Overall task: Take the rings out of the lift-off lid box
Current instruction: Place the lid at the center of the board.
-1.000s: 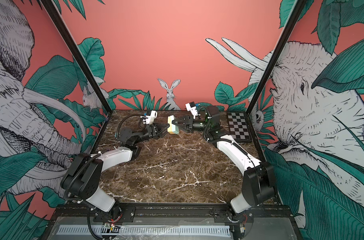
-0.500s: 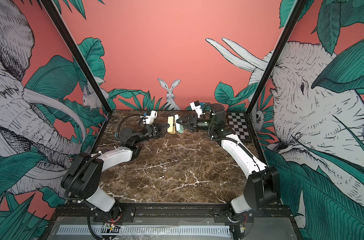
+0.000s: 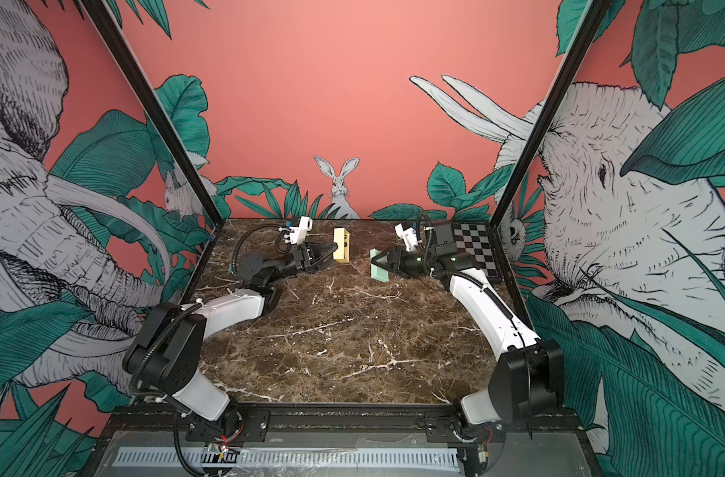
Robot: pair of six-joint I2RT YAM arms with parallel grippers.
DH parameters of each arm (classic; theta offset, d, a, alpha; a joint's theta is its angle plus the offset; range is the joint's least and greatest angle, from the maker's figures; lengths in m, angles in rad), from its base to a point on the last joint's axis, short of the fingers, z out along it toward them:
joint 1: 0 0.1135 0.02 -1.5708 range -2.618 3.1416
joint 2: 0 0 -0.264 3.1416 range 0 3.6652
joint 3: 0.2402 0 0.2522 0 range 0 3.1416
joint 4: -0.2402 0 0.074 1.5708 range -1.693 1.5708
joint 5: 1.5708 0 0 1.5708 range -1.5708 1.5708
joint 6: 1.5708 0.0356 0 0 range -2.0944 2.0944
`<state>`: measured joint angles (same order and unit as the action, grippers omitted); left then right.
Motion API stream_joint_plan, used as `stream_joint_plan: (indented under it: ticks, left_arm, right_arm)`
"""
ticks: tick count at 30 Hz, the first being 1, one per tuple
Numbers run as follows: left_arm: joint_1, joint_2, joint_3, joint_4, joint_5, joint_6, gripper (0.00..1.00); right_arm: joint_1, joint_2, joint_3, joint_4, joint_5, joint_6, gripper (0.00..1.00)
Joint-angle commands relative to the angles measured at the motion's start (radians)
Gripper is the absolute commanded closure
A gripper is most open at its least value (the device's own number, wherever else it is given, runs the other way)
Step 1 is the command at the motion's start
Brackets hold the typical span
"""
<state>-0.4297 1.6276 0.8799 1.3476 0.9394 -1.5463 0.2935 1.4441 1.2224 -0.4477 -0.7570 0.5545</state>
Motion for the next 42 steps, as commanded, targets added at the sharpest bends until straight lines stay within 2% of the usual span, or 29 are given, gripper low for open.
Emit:
stream_joint_plan:
  ticks: [1, 9, 17, 23, 30, 34, 39, 42]
  left_arm:
    - [0.009, 0.004, 0.034, 0.055, 0.025, -0.033, 0.63]
    - [0.017, -0.006, 0.022, 0.056, 0.015, -0.046, 0.64]
    - [0.032, -0.021, 0.014, 0.055, 0.013, -0.058, 0.64]
    - [0.034, -0.031, 0.006, 0.055, 0.012, -0.058, 0.63]
    - [0.036, -0.035, 0.003, 0.055, 0.012, -0.053, 0.63]
    - [0.039, -0.041, -0.008, 0.055, 0.009, -0.056, 0.63]
    - [0.045, -0.04, -0.011, 0.055, 0.008, -0.058, 0.63]
    - [0.045, -0.036, -0.009, 0.055, 0.011, -0.058, 0.63]
  right_arm:
    - [0.005, 0.016, -0.076, -0.123, 0.192, -0.145, 0.48]
    - [0.099, 0.136, -0.138, -0.109, 0.474, -0.217, 0.46]
    - [0.129, 0.264, -0.15, -0.034, 0.538, -0.2, 0.44]
    - [0.139, 0.301, -0.166, 0.025, 0.568, -0.17, 0.41]
    - [0.178, 0.37, -0.128, 0.0, 0.61, -0.184, 0.37]
    - [0.187, 0.338, -0.103, -0.064, 0.658, -0.203, 0.29]
    - [0.187, 0.219, 0.008, -0.244, 0.73, -0.266, 0.17]
    - [0.185, 0.124, 0.11, -0.321, 0.679, -0.293, 0.17]
